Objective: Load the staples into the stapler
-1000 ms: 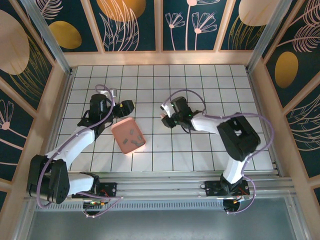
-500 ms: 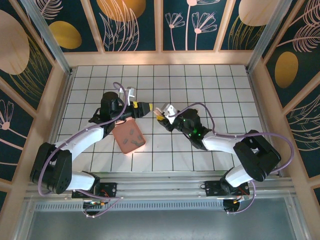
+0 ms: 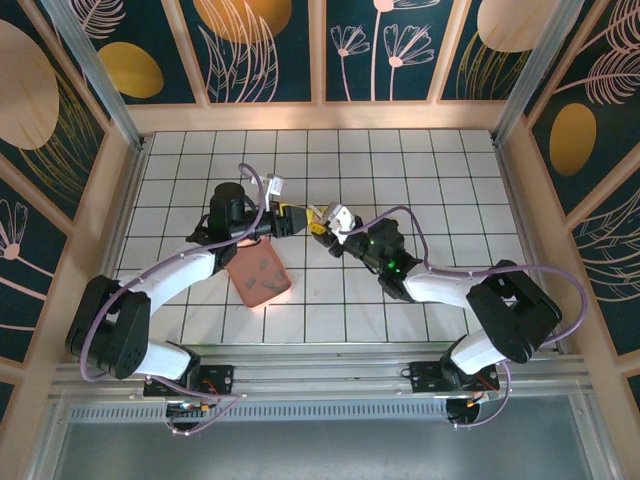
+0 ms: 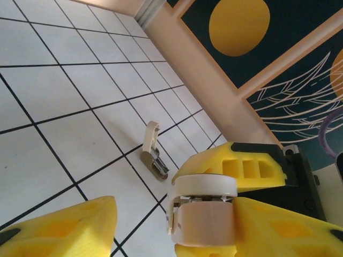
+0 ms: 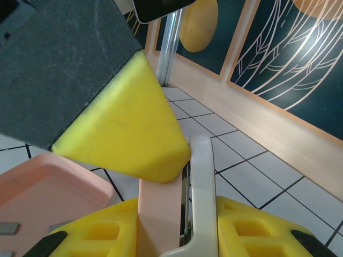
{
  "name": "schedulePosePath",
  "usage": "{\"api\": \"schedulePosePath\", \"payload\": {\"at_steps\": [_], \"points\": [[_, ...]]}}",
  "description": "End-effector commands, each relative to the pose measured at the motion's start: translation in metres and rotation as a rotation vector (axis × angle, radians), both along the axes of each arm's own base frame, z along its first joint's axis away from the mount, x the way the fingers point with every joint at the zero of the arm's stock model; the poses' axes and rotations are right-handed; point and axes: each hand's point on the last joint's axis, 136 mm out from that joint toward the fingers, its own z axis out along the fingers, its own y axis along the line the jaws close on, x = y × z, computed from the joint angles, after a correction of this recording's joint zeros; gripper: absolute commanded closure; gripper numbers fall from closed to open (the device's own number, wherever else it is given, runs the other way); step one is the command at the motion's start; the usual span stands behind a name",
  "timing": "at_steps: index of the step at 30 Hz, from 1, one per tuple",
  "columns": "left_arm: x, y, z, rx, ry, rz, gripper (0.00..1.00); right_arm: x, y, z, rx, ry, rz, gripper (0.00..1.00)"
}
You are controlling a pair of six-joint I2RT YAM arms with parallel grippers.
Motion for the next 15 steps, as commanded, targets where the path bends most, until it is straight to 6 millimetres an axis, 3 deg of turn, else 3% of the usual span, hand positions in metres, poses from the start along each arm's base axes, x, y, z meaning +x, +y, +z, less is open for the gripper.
{"api": "schedulePosePath", "payload": {"at_steps": [1,4,9,15], "points": [[0.005,-0.008,0.02,-0.026,-0.081,-0.024,0.49,-0.005,0.003,0.023,0.053,-0.073,0.009,0.76],[0.003,-0.012,0.02,-0.027,-0.084,-0.045,0.55,-0.003,0.003,0.022,0.052,-0.073,0.001,0.76],[-0.004,-0.018,0.018,-0.029,-0.078,-0.091,0.56,-0.001,0.002,0.023,0.054,-0.069,-0.017,0.76],[-0.011,-0.02,0.018,-0.021,-0.088,-0.126,0.68,0.001,0.002,0.024,0.058,-0.067,-0.028,0.76]]}}
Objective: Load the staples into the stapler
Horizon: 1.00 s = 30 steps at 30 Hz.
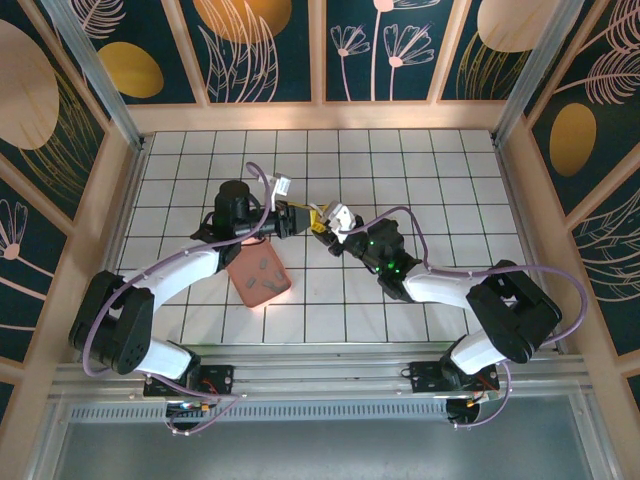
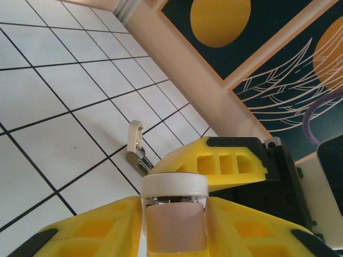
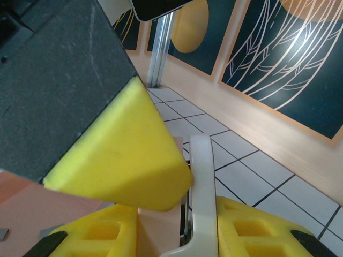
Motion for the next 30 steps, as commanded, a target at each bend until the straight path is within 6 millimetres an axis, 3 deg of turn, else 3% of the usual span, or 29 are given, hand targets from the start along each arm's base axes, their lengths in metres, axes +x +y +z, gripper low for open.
{"api": "schedulePosePath", "payload": {"at_steps": [1,5,9,12,17,24,30], "points": [[-0.005,-0.007,0.014,-0.011,-0.063,-0.057,0.73,-0.002,0.004,0.021,0.052,-0.058,0.004,0.76],[-0.005,-0.006,0.012,0.035,-0.099,-0.067,0.89,-0.004,0.002,0.02,0.056,-0.049,0.004,0.75],[-0.002,-0.002,0.009,0.161,-0.21,-0.094,1.0,-0.012,-0.004,0.016,0.054,0.01,0.023,0.54],[0.001,0.0,0.009,0.267,-0.313,-0.135,1.0,-0.025,-0.013,0.011,0.05,0.108,0.092,0.42],[-0.005,0.003,0.004,0.391,-0.487,-0.25,1.0,-0.041,-0.03,0.014,0.102,0.275,0.169,0.38],[-0.019,0.01,-0.003,0.505,-0.682,-0.39,1.0,-0.026,-0.03,0.023,0.213,0.571,0.12,0.35],[-0.021,0.016,-0.011,0.574,-0.726,-0.432,1.0,-0.014,-0.022,0.023,0.294,0.691,0.115,0.34]]}}
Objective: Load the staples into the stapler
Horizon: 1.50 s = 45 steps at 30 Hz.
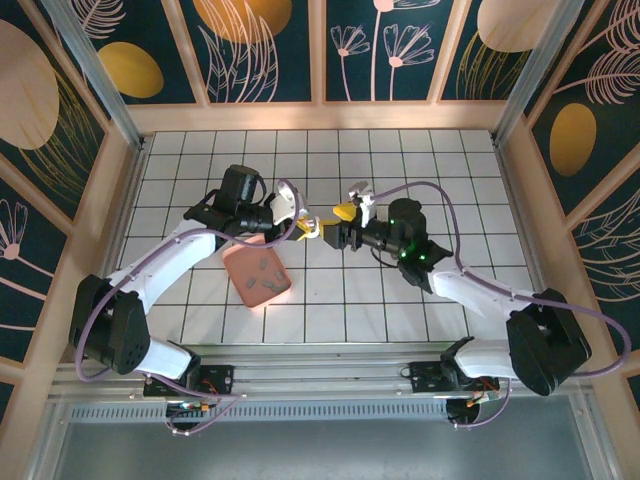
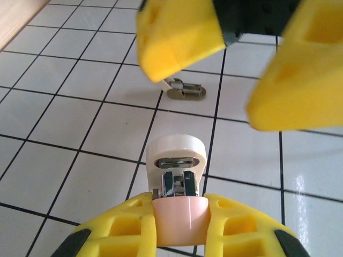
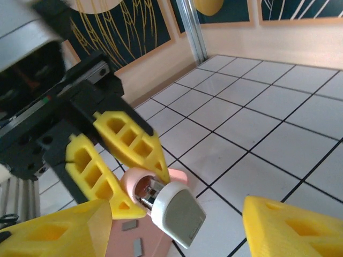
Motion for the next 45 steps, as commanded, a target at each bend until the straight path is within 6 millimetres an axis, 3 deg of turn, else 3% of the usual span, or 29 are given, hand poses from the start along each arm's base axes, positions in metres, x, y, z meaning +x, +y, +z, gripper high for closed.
{"api": "schedulePosePath", "payload": {"at_steps": [1,9,13,19,27,32,40,45], "points": [[-0.002,0.001,0.006,0.047,-0.084,-0.066,1.0,0.004,0.006,0.001,0.062,0.126,0.007,0.34],[-0.006,0.002,0.008,0.045,-0.093,-0.08,1.0,0.014,0.015,-0.018,0.043,0.216,0.019,0.36],[-0.008,0.001,0.01,0.036,-0.094,-0.088,1.0,0.024,0.004,-0.04,0.009,0.281,-0.046,0.39],[-0.012,-0.002,0.02,0.005,-0.096,-0.108,1.0,0.027,-0.016,-0.091,-0.061,0.394,-0.129,0.42],[-0.012,-0.002,0.026,-0.002,-0.108,-0.105,1.0,0.021,-0.027,-0.113,-0.119,0.397,-0.159,0.42],[-0.011,-0.002,0.026,-0.001,-0.11,-0.105,1.0,0.017,-0.033,-0.095,-0.142,0.281,-0.145,0.41],[-0.013,-0.002,0.028,-0.002,-0.12,-0.12,1.0,0.004,-0.041,-0.035,-0.164,-0.085,-0.087,0.42],[-0.021,-0.003,0.03,-0.017,-0.136,-0.164,1.0,-0.019,-0.023,-0.017,-0.279,-0.368,0.061,0.42]]}}
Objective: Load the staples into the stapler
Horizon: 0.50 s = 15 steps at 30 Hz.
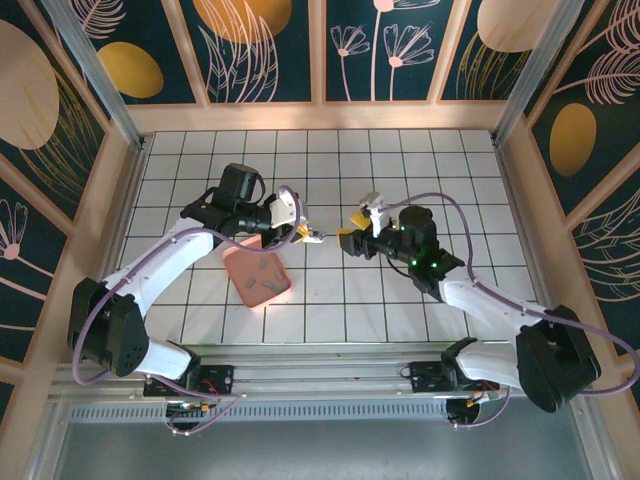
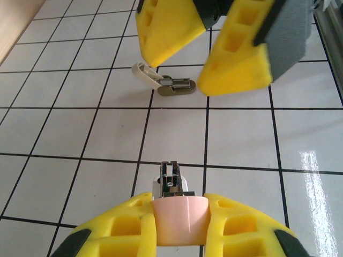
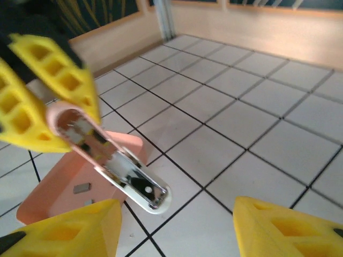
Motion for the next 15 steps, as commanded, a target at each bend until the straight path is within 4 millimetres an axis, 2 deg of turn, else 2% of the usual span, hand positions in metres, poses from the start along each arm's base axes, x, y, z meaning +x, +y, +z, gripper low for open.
{"api": "schedulePosePath", "payload": {"at_steps": [1,6,15], "points": [[-0.011,-0.005,0.024,-0.054,-0.062,-0.078,1.0,-0.016,0.016,0.008,-0.125,-0.229,0.142,0.42],[-0.018,-0.007,0.024,-0.072,-0.065,-0.119,1.0,-0.022,0.042,0.006,-0.217,-0.324,0.268,0.38],[-0.031,-0.011,0.029,-0.112,-0.073,-0.207,1.0,-0.02,0.07,0.003,-0.173,-0.336,0.386,0.37]]}}
